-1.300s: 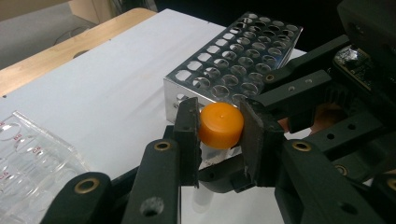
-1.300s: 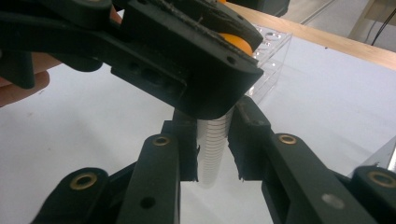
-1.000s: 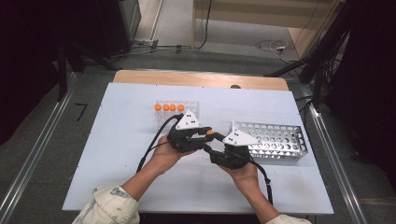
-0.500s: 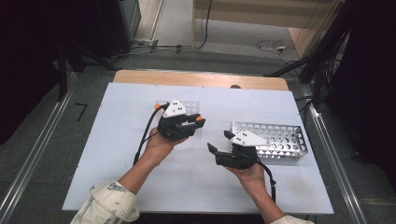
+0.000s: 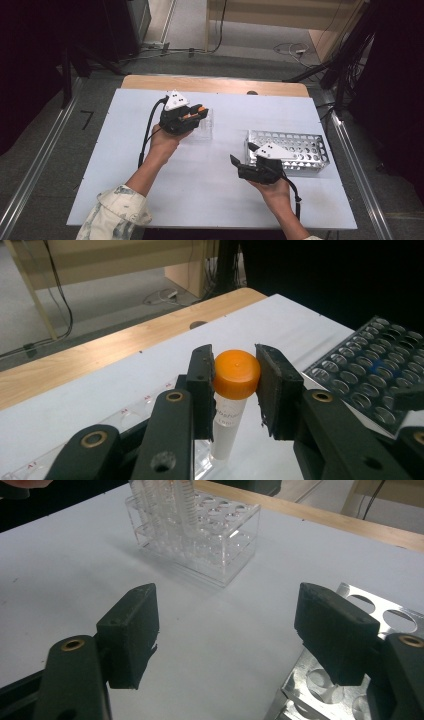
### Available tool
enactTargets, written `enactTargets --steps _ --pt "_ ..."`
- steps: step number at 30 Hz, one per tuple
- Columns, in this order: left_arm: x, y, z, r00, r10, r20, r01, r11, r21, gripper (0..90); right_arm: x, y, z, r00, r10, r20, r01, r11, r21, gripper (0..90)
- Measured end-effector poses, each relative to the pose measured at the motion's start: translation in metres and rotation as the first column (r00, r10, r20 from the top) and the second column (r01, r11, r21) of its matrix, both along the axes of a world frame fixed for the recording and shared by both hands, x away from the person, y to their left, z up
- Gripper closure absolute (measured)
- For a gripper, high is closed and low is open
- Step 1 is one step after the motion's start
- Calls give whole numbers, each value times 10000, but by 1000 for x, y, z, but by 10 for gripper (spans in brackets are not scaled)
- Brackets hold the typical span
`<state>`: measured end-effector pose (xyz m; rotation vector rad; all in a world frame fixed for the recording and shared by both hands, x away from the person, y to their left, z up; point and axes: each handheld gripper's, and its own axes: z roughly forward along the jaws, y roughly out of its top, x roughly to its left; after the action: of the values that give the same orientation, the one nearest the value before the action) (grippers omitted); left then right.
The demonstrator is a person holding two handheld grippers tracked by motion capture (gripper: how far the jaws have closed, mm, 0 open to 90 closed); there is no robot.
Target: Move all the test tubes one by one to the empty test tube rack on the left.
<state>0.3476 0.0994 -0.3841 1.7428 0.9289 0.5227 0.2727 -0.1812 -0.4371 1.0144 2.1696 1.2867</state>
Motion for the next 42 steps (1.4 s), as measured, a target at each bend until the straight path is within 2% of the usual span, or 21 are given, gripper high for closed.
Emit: enactTargets --steps 5,11,17,22,28,29,33,36,40,42 --pt "2 4 5 9998 111 177 -107 9998 -185 706 -1 -3 0 9999 -103 12 103 9999 44 247" --pt "7 6 4 9984 466 307 -467 9989 7 706 -3 -5 -1 9998 -192 -32 192 9998 50 252" --pt "12 4 -1 9980 567 283 -567 9984 -8 705 -5 -8 0 9996 -267 46 266 9996 74 257" --pt "20 -1 -11 9981 610 53 -612 9974 372 704 -5 -8 -1 9996 -277 21 277 9996 51 257" --pt "24 -10 -24 9975 639 -307 -602 9923 1085 703 -5 -9 -1 9996 -290 29 290 9996 61 260" --pt "25 -11 -26 9972 640 -384 -583 9892 1347 703 -5 -9 -1 9996 -290 27 290 9996 62 260" --pt "25 -14 -29 9964 755 -386 -677 9825 1735 694 -5 -8 -1 9997 -256 9 256 9997 44 261" --pt "23 -15 -28 9970 688 -346 -611 9803 1879 655 -4 -8 -2 9997 -240 3 240 9997 43 262" --pt "22 -16 -28 9971 670 -351 -596 9816 1811 571 -4 -8 -2 9997 -253 -17 253 9997 29 261" --pt "22 -15 -27 9971 570 -495 -481 9849 1666 523 -4 -8 -2 9997 -260 -14 260 9997 39 261"
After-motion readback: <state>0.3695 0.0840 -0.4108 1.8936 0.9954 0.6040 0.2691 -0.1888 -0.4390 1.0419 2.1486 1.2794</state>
